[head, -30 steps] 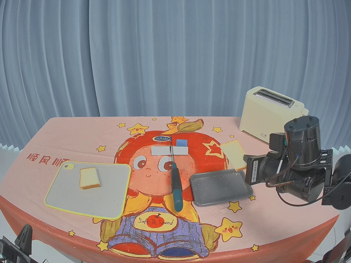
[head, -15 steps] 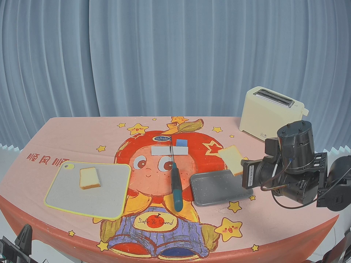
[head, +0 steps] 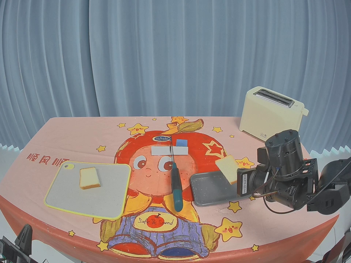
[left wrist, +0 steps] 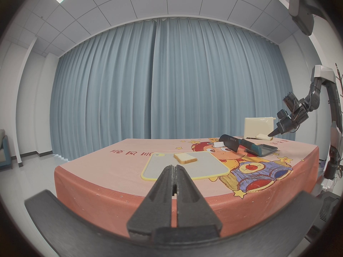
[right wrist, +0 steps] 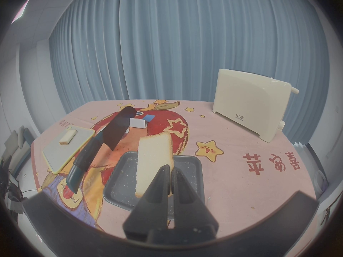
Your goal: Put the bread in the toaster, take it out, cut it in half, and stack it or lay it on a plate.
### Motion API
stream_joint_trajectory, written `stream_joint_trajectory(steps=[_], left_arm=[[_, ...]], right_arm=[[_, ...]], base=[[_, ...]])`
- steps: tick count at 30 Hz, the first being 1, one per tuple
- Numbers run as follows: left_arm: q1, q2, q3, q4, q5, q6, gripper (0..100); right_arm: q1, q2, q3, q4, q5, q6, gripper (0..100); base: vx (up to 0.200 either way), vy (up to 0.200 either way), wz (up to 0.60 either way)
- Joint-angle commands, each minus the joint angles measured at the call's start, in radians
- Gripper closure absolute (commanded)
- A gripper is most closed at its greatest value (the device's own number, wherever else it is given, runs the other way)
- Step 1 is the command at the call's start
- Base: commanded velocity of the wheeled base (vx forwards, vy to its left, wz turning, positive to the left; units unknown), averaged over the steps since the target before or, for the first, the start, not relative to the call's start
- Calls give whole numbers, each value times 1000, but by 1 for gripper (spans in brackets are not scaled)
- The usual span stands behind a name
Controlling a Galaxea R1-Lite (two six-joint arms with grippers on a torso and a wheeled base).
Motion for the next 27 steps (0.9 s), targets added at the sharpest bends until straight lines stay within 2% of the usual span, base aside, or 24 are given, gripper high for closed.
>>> stream_joint_trajectory(steps=[1,10,15,27], left_arm=[[0,-9,16,0,0,0,100],[0,-9,16,0,0,0,100],[0,-9,16,0,0,0,100],[0,-9,16,0,0,0,100]], right_arm=[[2,37,2,-1,-1,-1,100],[20,78,5,-1,-1,5,100],[54,86,5,1,-16,48,100],[66,98,8,1,-37,50,100]], base=[[0,0,0],[0,0,0],[0,0,0],[0,0,0]])
